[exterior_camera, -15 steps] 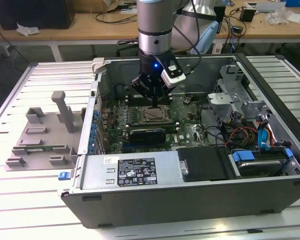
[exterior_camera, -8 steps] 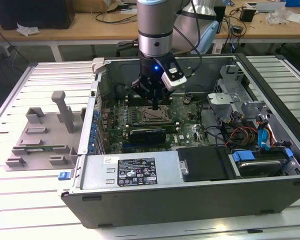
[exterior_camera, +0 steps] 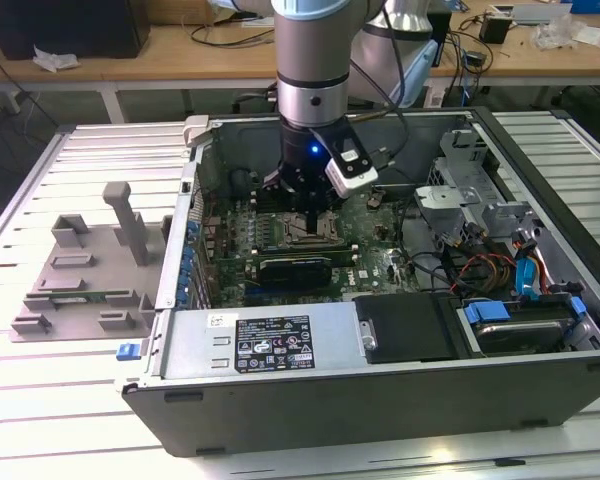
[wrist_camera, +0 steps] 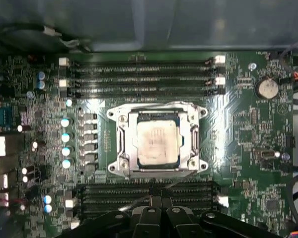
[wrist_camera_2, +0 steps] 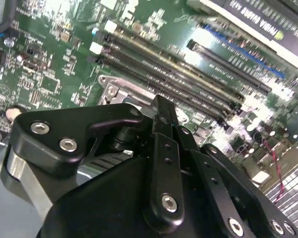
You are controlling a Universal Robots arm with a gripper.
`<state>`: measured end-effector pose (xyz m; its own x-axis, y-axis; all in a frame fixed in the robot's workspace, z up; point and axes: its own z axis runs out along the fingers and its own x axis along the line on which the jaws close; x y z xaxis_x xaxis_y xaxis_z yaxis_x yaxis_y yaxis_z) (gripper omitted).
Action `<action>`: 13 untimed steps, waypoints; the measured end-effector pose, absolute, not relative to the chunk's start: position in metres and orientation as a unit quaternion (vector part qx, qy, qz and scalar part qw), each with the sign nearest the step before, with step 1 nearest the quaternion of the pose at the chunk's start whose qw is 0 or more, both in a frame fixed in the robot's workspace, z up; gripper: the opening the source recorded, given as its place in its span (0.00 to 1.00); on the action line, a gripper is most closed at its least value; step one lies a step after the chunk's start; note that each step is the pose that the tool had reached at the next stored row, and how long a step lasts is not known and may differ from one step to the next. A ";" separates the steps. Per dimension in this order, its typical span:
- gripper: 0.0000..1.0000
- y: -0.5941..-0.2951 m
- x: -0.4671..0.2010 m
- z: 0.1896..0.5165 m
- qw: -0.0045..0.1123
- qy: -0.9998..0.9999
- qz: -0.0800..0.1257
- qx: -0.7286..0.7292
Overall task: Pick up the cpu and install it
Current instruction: 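Install the second cpu locking lever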
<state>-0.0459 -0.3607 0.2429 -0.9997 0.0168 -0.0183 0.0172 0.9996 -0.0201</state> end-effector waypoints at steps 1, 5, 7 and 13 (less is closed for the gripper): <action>0.11 -0.362 -0.047 0.242 0.009 1.000 -0.010 0.009; 0.11 -0.362 -0.051 0.241 0.009 1.000 -0.009 0.009; 0.11 -0.362 -0.051 0.240 0.009 1.000 -0.009 0.008; 0.11 -0.362 -0.052 0.239 0.009 1.000 -0.009 0.008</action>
